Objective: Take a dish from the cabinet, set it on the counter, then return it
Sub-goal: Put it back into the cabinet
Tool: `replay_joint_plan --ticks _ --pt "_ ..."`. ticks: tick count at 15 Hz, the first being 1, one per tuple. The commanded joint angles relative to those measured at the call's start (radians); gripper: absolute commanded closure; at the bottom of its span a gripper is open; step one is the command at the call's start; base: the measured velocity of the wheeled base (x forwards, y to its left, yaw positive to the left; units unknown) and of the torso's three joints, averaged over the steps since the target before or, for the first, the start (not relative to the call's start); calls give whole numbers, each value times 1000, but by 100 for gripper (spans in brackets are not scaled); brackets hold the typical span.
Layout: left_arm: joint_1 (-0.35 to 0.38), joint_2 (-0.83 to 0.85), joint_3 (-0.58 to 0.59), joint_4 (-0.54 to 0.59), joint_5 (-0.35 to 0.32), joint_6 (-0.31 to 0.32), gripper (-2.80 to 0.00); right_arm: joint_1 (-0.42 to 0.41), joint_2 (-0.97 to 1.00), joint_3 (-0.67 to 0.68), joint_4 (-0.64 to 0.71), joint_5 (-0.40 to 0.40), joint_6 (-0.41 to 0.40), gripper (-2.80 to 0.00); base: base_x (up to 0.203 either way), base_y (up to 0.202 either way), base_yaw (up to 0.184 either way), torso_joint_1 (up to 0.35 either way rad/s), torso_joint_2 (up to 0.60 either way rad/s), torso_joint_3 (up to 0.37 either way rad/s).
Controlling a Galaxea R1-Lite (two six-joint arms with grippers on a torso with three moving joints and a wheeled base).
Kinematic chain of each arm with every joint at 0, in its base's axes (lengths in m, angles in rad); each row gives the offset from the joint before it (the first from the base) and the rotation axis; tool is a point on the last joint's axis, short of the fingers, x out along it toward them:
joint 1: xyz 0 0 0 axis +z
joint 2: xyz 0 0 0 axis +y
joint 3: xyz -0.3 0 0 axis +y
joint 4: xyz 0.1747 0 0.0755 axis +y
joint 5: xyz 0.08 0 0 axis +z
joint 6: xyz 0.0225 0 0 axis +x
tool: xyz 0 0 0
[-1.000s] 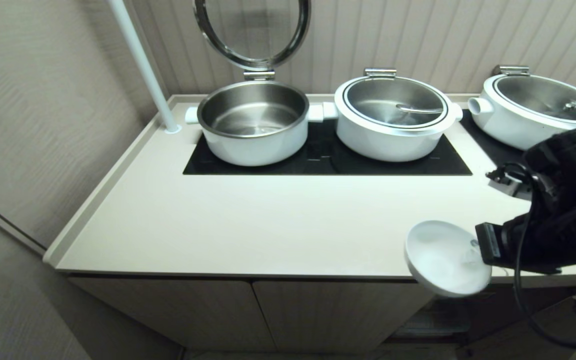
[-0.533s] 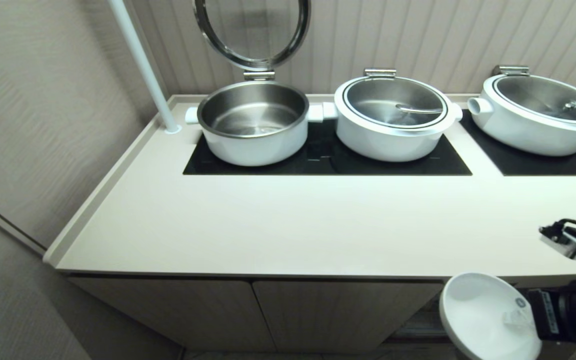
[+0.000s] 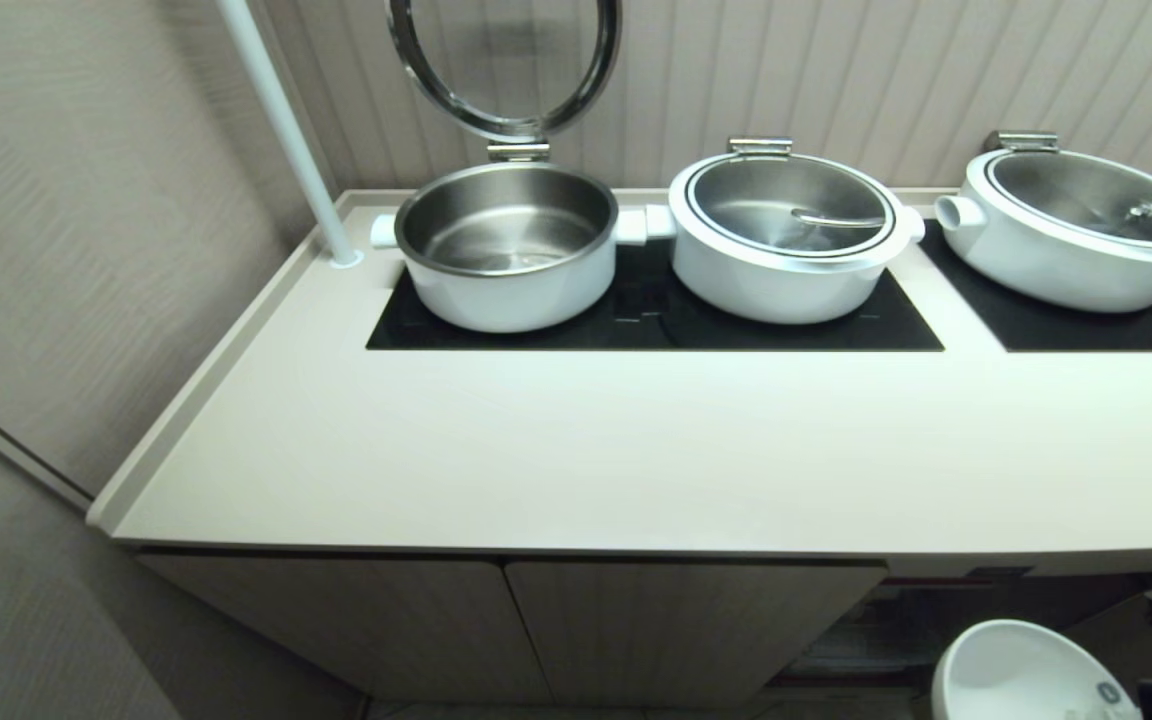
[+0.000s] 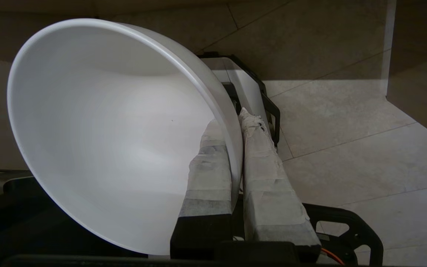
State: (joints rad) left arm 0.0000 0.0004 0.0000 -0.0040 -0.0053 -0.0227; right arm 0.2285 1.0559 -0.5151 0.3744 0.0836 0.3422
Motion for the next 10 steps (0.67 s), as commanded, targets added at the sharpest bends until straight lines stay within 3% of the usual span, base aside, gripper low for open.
replay_joint_plan --ticks 1,10 --pt "0 0 0 -1 1 0 0 1 -72 49 10 0 1 0 0 0 0 0 0 0" --pt "0 0 0 -1 1 0 0 3 -71 70 20 -1 -2 0 0 0 0 0 0 0"
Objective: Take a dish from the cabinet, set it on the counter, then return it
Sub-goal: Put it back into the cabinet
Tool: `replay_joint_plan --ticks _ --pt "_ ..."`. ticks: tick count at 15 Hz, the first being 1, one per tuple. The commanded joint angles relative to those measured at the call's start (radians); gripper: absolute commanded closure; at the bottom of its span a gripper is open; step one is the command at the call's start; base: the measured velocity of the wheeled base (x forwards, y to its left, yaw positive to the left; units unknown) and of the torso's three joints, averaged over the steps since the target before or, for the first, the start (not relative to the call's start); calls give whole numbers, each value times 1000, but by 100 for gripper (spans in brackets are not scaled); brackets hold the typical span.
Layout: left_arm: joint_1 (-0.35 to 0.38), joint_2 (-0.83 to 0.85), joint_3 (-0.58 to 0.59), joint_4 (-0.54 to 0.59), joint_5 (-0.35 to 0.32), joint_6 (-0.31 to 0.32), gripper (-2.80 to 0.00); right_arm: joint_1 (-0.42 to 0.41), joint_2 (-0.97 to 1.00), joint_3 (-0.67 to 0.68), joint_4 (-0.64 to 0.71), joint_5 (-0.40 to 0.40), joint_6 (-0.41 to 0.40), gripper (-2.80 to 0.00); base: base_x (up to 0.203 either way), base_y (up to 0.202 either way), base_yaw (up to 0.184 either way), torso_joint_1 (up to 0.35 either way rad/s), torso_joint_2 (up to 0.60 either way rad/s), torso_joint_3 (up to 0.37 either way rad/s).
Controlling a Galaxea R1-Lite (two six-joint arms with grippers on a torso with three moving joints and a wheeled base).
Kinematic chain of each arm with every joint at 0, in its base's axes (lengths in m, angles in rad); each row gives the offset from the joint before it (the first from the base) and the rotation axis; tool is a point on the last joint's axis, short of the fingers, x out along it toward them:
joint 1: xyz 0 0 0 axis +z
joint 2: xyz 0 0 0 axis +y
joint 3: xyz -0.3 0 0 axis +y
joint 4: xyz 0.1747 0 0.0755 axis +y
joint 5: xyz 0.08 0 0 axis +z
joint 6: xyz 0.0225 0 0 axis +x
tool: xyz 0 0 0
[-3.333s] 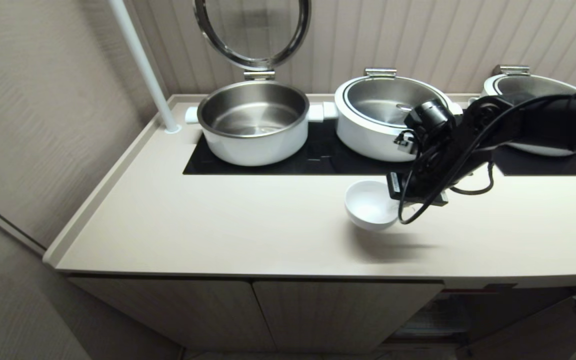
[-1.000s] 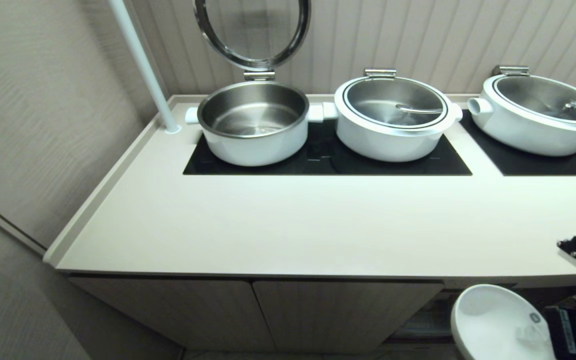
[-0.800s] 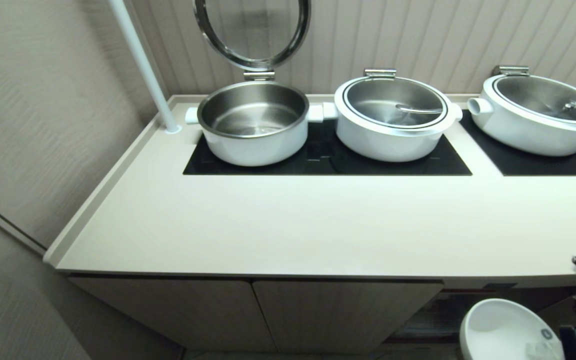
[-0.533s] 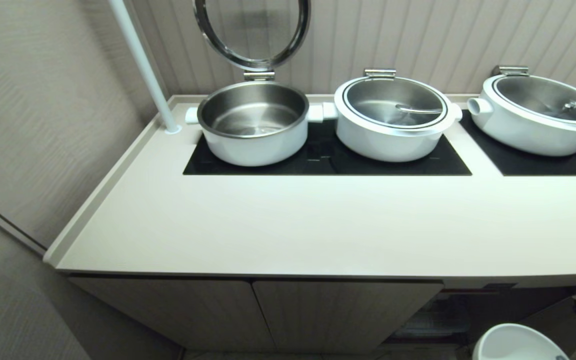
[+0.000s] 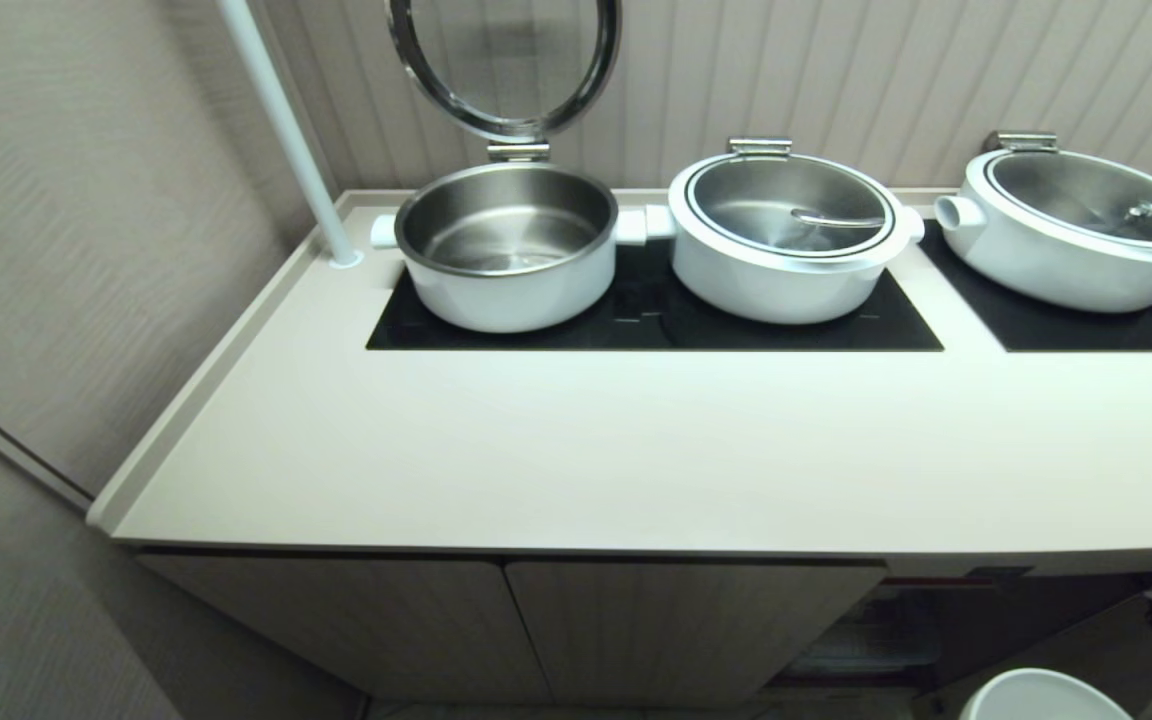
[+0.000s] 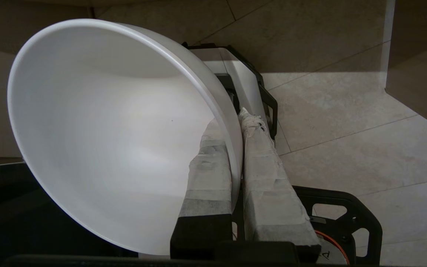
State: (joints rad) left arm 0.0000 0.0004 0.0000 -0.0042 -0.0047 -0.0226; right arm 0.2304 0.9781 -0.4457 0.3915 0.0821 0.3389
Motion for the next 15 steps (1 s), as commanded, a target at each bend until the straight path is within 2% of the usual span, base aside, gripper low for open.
replay_joint_plan --ticks 1,15 --pt "0 0 0 0 -1 0 0 1 7 1 1 2 0 0 0 0 0 0 0 0" --pt "0 0 0 1 0 0 0 24 22 -5 -3 2 2 0 0 0 0 0 0 0"
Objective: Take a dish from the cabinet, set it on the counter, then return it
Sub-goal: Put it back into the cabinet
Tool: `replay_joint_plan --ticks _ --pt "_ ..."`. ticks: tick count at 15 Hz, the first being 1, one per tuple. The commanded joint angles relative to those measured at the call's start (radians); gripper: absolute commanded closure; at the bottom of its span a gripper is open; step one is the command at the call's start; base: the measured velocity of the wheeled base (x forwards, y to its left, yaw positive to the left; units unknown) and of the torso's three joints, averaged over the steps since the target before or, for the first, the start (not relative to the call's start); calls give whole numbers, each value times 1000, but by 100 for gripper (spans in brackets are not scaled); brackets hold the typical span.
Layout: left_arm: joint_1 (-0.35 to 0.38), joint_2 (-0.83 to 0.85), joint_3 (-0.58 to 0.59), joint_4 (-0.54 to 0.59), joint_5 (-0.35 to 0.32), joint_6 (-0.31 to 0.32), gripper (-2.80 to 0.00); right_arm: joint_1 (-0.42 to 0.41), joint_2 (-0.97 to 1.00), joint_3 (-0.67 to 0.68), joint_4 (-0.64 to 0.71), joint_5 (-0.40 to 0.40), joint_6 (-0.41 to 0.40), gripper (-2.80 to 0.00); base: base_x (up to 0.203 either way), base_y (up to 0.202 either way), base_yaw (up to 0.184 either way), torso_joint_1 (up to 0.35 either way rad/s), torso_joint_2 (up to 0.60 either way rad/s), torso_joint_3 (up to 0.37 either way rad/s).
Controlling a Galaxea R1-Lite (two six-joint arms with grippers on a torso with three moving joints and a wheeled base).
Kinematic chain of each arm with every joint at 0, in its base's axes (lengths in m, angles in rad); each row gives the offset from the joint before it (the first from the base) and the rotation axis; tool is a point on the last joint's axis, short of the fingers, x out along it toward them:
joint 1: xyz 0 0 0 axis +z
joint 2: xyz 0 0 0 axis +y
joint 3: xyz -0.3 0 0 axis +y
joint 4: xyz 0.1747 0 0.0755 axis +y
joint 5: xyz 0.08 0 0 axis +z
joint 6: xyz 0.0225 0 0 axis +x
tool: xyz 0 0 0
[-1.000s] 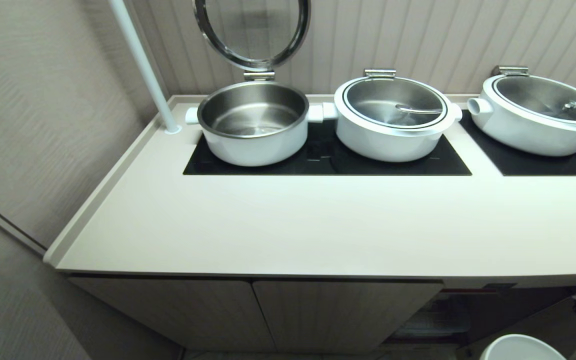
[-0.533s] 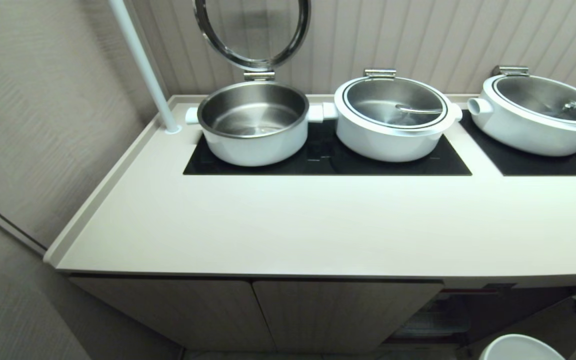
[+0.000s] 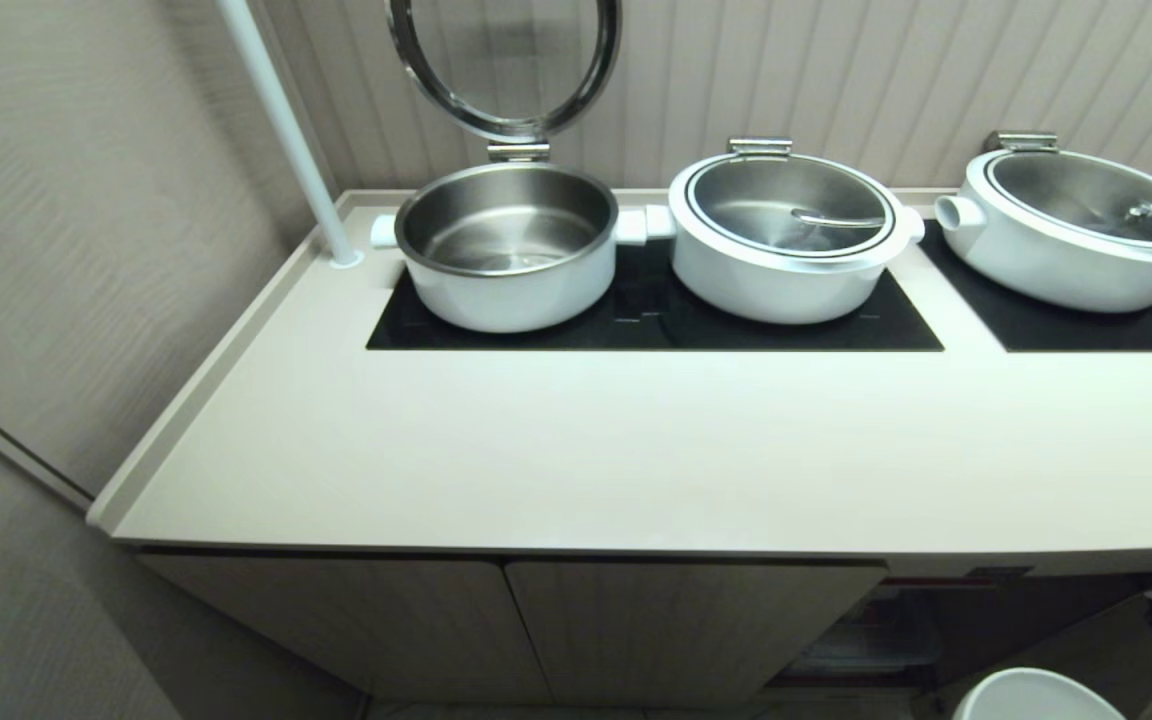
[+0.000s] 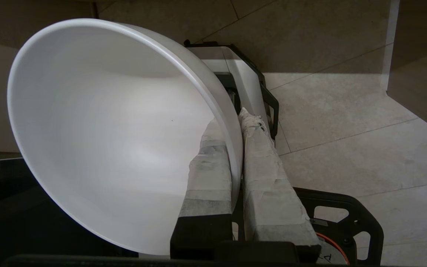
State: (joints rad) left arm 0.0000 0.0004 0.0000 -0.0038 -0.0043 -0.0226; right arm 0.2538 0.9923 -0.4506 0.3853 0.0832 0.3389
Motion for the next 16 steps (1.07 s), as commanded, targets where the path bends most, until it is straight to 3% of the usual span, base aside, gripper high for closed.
replay_joint_plan --ticks 1,11,16 --pt "0 0 0 1 0 1 0 1 10 0 3 1 2 0 0 0 0 0 0 0" --pt "0 0 0 -1 0 -1 0 7 38 -3 -6 2 3 0 0 -6 0 1 0 1" --pt "0 0 0 -1 0 -2 0 7 40 -5 -6 1 2 0 0 -176 3 3 1 0"
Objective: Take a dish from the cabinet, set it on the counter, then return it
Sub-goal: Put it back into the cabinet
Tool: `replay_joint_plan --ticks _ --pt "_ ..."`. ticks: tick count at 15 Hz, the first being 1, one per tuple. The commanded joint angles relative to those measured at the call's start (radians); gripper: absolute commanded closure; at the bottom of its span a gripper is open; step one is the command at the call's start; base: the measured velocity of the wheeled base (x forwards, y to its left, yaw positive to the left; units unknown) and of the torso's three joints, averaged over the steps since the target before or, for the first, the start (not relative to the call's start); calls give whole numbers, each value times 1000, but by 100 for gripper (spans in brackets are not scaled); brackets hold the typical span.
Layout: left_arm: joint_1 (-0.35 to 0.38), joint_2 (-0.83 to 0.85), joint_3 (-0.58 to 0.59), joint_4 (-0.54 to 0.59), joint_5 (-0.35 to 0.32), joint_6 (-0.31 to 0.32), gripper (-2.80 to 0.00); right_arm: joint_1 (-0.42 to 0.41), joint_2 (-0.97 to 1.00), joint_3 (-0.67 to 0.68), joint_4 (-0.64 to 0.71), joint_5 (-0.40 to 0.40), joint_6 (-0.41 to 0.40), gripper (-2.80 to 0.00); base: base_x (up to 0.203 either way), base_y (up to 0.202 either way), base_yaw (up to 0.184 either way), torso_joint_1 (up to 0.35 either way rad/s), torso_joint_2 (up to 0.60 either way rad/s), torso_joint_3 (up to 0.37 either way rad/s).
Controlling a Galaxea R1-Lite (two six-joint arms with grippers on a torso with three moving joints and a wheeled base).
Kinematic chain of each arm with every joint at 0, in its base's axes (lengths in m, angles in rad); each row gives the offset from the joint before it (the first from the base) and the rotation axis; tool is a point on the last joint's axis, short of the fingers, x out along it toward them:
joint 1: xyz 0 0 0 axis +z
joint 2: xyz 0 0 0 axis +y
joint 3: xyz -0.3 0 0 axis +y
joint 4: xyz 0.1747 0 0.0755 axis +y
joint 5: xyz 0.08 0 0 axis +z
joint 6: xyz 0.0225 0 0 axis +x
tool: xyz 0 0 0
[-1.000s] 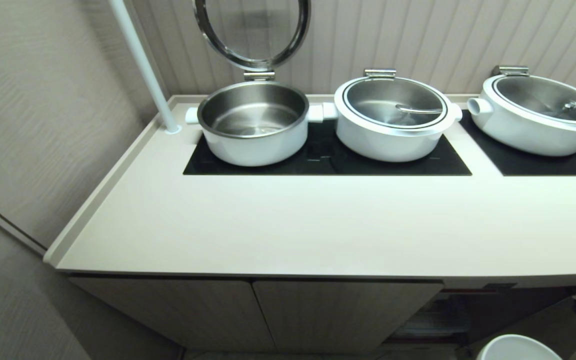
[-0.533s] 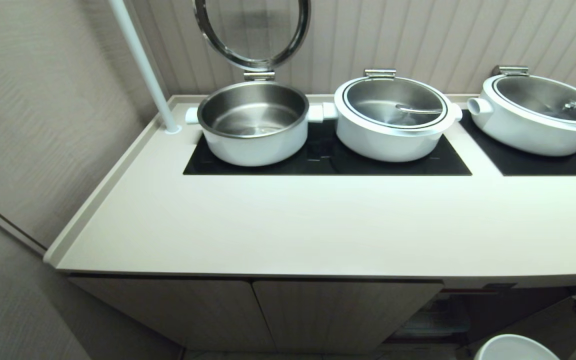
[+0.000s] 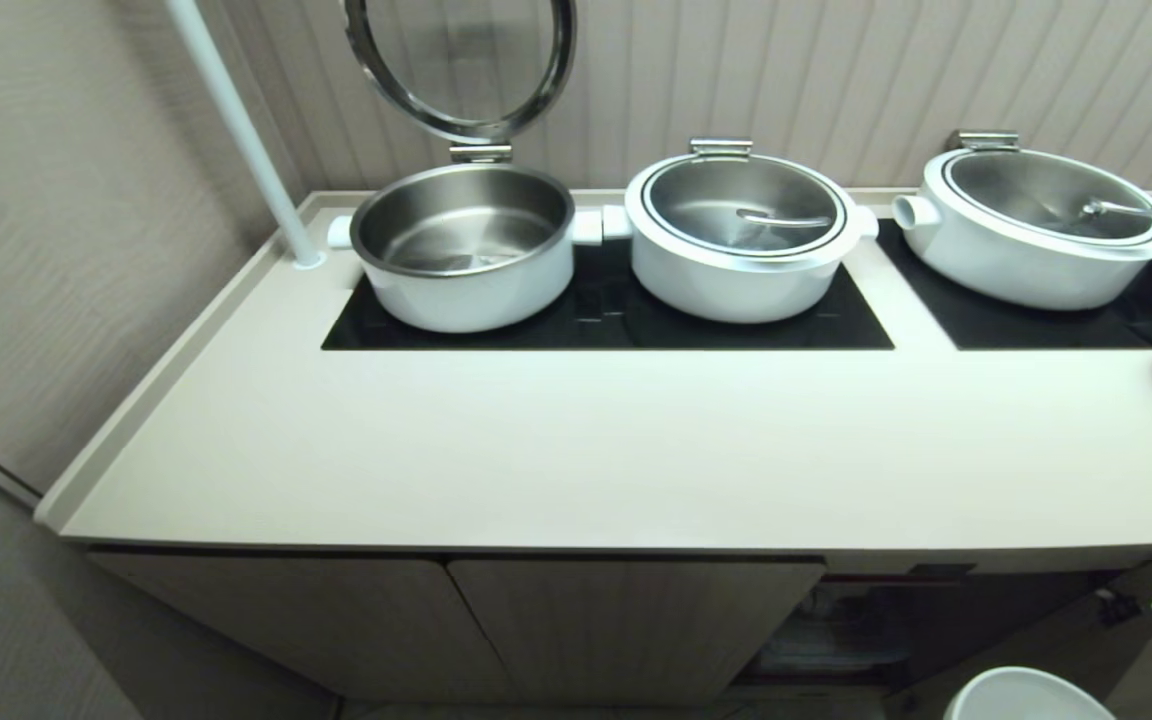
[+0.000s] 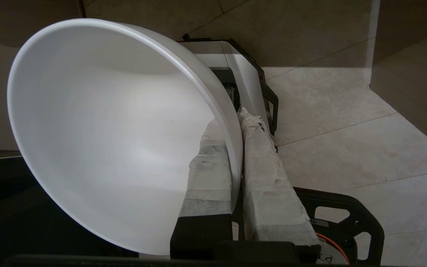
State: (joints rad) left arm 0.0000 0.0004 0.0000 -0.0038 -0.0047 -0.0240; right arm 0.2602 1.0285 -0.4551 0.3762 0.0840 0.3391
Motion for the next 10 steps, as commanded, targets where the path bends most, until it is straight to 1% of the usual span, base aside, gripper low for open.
replay_joint_plan --ticks 1,5,7,8,10 --pt "0 0 0 -1 0 -1 0 1 4 0 3 0 1 0 0 -192 2 2 2 6" --pt "0 0 0 -1 0 -1 0 1 7 -4 0 2 1 0 0 -196 1 2 4 1" --pt "0 0 0 -1 0 -1 0 1 7 -4 0 2 1 0 0 -161 -2 10 3 2" --pt "0 0 0 -1 0 -1 0 1 7 -5 0 2 1 0 0 -81 -1 2 5 2" --pt "0 0 0 -1 0 1 0 2 10 -17 4 2 3 0 0 0 0 0 0 0"
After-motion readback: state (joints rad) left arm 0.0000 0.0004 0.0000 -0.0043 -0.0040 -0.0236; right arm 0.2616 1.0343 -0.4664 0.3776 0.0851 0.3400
